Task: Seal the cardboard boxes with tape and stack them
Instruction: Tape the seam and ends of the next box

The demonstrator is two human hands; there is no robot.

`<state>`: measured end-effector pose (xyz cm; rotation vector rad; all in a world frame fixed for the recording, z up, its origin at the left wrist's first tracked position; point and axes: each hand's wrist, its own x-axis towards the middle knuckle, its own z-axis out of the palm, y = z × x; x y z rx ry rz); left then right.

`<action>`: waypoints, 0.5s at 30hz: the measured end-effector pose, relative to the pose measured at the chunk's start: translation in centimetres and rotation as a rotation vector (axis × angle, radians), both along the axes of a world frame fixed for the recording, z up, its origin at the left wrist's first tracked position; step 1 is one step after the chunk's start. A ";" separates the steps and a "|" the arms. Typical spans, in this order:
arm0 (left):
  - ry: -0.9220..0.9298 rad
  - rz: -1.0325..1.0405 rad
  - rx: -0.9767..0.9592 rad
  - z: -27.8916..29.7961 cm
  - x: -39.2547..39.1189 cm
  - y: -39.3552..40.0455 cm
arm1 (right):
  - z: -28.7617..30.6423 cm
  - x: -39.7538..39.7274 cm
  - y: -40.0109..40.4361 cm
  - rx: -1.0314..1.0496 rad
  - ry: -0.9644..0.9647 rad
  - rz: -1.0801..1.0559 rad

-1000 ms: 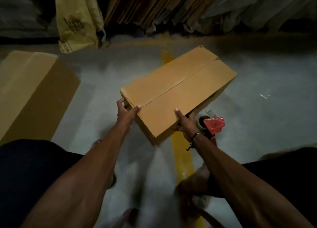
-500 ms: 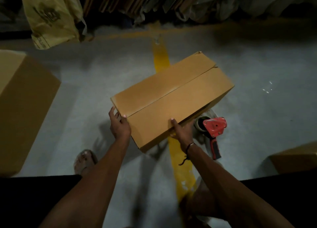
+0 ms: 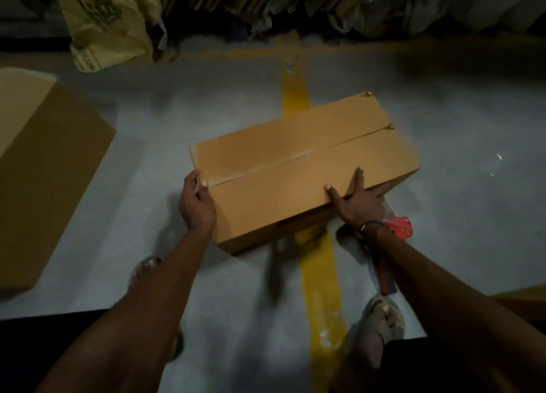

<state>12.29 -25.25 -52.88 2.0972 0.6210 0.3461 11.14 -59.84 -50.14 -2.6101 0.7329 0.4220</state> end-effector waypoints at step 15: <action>0.116 -0.384 0.589 3.1 1.7 -6.8 | -3.7 -5.7 -4.0 0.100 -0.411 -0.380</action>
